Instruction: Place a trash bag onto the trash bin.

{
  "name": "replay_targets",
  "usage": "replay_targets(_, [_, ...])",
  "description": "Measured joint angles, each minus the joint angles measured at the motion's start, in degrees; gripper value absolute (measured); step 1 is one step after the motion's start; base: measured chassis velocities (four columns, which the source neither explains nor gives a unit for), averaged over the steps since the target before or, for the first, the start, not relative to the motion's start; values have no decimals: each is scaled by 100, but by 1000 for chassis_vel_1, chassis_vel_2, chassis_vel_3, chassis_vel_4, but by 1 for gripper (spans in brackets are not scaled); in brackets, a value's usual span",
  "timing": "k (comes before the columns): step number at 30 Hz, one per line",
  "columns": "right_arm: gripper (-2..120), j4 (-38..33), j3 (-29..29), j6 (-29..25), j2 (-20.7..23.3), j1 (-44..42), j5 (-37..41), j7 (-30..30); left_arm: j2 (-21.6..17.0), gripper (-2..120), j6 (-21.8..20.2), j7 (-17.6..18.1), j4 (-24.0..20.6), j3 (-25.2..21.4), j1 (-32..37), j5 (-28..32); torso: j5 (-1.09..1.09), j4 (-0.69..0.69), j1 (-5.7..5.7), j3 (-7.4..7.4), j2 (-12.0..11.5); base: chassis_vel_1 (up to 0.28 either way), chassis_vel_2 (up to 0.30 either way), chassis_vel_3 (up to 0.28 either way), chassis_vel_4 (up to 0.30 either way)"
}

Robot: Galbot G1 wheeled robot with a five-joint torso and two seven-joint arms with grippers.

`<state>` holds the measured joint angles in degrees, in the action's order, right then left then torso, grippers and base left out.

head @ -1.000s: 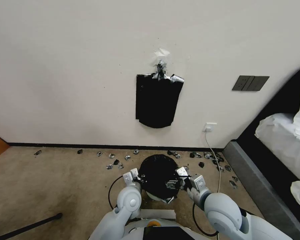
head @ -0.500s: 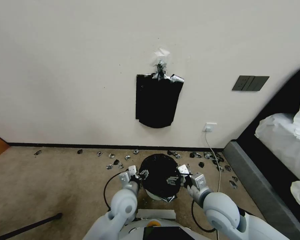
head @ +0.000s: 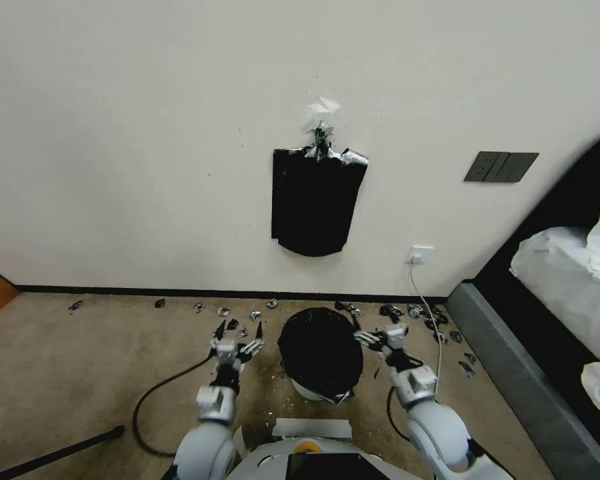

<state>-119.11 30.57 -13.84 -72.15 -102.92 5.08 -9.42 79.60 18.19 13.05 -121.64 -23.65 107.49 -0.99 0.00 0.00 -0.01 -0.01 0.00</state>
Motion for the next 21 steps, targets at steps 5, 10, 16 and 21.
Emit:
replay_targets(5, [100,8,123,-385,-208,-329,-47,24,189,100,289,-64,51,-81,274,-128,-1,0,0,0,0,0,0,0,0])
replay_targets(10, [100,2,122,-405,-212,-340,-48,25,195,100,298,-65,62,-77,272,-127,0,0,0,0,0,0,0,0,0])
replay_targets(16, [100,-8,111,-393,-197,-328,-39,23,188,100,289,-56,64,-68,256,-112,0,0,0,1,0,0,0,0,0])
replay_targets(21, [100,-15,100,-373,-188,-319,-29,19,182,100,267,-44,66,-61,245,-92,0,0,0,1,0,0,0,0,0])
